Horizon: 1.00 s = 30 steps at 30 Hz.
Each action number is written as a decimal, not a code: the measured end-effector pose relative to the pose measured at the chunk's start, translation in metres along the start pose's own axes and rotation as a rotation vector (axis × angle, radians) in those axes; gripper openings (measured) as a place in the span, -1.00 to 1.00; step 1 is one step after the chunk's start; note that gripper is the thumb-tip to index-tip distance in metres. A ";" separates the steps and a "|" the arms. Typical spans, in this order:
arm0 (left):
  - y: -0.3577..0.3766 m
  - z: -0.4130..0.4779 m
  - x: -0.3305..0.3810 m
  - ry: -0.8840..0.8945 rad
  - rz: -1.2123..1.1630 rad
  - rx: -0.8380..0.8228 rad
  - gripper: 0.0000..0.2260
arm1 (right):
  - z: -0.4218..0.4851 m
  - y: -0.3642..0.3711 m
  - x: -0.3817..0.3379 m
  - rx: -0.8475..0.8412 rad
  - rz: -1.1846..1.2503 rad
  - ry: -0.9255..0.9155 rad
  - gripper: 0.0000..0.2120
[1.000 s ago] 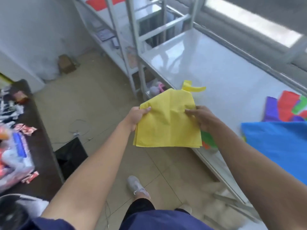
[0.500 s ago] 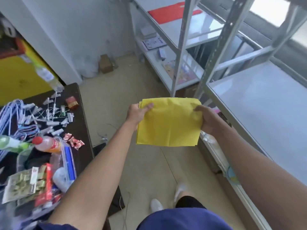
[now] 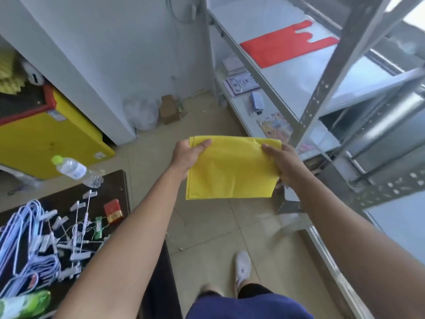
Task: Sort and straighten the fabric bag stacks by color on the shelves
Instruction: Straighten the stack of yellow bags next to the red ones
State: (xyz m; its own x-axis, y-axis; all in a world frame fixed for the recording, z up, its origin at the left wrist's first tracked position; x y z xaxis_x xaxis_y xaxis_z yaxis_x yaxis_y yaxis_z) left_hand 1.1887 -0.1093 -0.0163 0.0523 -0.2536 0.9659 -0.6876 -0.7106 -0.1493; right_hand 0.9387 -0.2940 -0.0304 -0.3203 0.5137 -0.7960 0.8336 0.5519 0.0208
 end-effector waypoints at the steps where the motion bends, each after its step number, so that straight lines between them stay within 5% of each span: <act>1: -0.005 0.024 0.007 0.011 0.012 0.014 -0.64 | 0.016 0.009 -0.018 -0.003 0.014 -0.016 -0.60; 10: 0.006 0.220 0.090 0.189 0.048 -0.184 -0.67 | 0.118 0.048 -0.138 0.104 0.118 -0.087 -0.79; 20: 0.135 0.440 0.115 0.269 0.088 -0.814 -0.47 | 0.206 0.021 -0.184 0.627 0.383 -0.053 -0.85; 24: 0.205 0.476 0.135 0.256 0.041 -1.041 -0.39 | 0.207 -0.001 -0.208 0.813 0.448 -0.050 -0.67; 30: 0.321 0.488 0.207 0.446 0.257 -1.210 -0.03 | 0.211 -0.066 -0.271 1.047 0.296 0.015 -0.81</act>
State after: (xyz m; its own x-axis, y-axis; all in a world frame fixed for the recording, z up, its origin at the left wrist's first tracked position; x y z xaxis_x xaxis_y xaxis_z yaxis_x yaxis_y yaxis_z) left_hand 1.3328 -0.7101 0.0326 -0.2585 0.1098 0.9598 -0.8642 0.4177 -0.2805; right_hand 1.0653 -0.6086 0.0565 -0.0427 0.5456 -0.8369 0.8461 -0.4257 -0.3207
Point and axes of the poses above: each hand's wrist, its own z-axis towards the middle knuckle, its own y-axis out of the palm, x = y × z, the point moved 8 cm from there along z, towards the middle knuckle, and after that the axes turned 8 degrees about y, right-handed, at the moved point
